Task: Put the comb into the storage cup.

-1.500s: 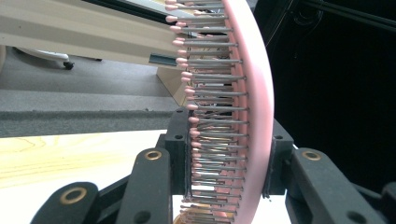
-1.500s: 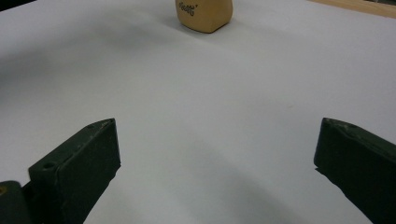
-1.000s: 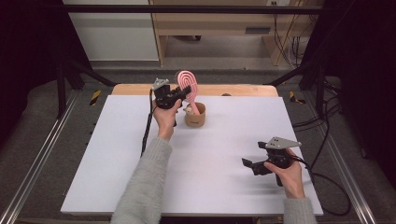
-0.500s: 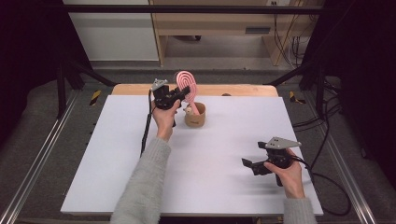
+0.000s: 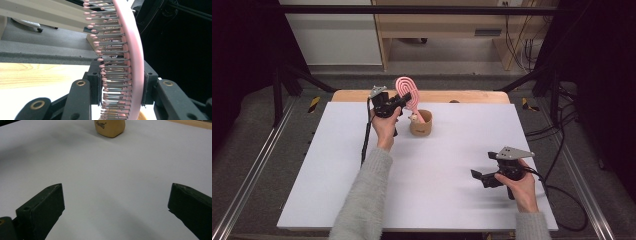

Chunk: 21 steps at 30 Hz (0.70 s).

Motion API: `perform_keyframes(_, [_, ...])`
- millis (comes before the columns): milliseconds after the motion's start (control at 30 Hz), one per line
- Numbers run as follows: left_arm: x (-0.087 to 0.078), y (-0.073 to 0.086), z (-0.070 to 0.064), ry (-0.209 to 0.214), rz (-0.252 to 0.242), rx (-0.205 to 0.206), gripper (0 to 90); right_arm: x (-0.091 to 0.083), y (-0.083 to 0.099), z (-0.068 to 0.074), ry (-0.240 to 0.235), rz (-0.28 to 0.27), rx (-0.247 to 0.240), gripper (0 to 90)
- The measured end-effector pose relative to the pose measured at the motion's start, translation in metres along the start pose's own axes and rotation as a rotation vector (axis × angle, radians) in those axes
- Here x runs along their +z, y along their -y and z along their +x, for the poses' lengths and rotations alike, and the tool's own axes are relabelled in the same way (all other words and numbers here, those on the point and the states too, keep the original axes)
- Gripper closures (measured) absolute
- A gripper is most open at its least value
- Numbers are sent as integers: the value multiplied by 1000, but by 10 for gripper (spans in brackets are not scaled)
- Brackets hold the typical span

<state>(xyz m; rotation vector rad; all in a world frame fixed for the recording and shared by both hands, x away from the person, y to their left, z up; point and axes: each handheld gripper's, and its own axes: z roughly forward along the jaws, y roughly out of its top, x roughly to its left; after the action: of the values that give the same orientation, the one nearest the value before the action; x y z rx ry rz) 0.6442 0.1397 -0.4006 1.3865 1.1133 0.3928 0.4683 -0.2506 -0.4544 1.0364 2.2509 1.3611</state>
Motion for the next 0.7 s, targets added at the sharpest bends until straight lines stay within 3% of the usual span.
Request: perform_keyframes(700, [-6, 3, 13, -23, -1, -30, 599, 1, 0, 0, -1, 0, -1, 11])
